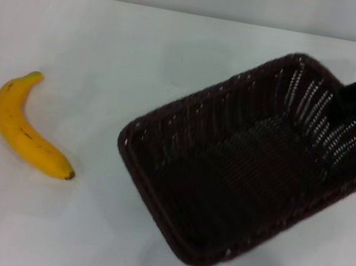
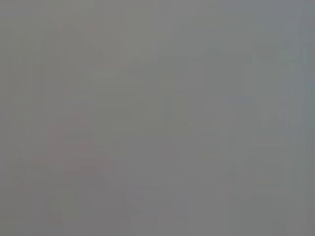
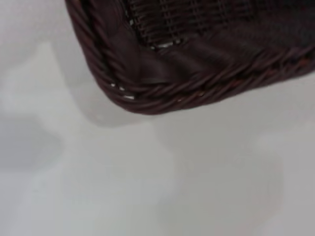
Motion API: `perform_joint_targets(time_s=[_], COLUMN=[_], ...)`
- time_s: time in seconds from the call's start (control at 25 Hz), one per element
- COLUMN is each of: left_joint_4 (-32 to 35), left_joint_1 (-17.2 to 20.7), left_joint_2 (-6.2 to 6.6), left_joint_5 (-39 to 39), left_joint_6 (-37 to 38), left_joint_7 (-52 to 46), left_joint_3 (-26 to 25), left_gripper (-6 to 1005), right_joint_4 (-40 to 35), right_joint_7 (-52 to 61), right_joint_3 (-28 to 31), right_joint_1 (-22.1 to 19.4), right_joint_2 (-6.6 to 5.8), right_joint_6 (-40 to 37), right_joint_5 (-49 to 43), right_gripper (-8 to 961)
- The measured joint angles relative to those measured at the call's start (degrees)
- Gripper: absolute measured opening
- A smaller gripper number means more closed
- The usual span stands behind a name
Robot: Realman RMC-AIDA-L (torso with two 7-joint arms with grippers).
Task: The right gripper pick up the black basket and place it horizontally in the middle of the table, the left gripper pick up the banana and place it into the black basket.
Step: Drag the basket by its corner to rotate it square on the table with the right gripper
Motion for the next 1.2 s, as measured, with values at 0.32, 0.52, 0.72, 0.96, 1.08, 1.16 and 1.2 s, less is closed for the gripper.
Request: perform_joint_targets(time_s=[0.32, 0.52, 0.72, 0.96, 1.08, 1.16, 1.2], left_joint_4=[0.3, 0.4, 0.5, 0.5, 0.5, 0.5, 0.5], left_joint_1=[-1.8, -3.2, -3.7, -3.8, -3.8, -3.8, -3.8], left_joint_2=[1.59, 2.44, 3.05, 3.33, 3.33, 3.32, 3.32], left_joint_5=[0.3, 0.4, 0.4, 0.3, 0.3, 0.3, 0.3], left_joint_6=[2.6, 4.5, 5.8, 5.9, 6.0, 6.0, 6.0], left_joint_7=[0.0, 0.0, 0.0, -0.1, -0.1, -0.1, -0.1], left_joint_3=[-2.1, -2.1, -2.0, -2.0, -2.0, -2.0, -2.0], left_gripper=[878, 878, 877, 876, 876, 876, 875], right_joint_4=[-11.3, -15.3, -16.2, -16.8, -16.6, -16.5, -16.5], right_joint_7=[12.3, 16.7, 20.1, 21.6, 21.3, 21.3, 21.4], right_joint_3=[0.9, -1.2, -4.2, -5.6, -5.4, -5.2, -5.2], right_joint_1=[-8.1, -12.2, -14.1, -14.6, -14.9, -15.4, -15.6], right_joint_2=[0.21, 0.29, 0.36, 0.11, -0.12, -0.11, -0.06], right_joint_6=[2.3, 2.5, 2.3, 2.5, 2.3, 2.3, 2.5], right_joint_5=[5.2, 9.6, 11.8, 12.2, 12.1, 12.0, 12.1], right_gripper=[149, 146, 145, 143, 142, 141, 140])
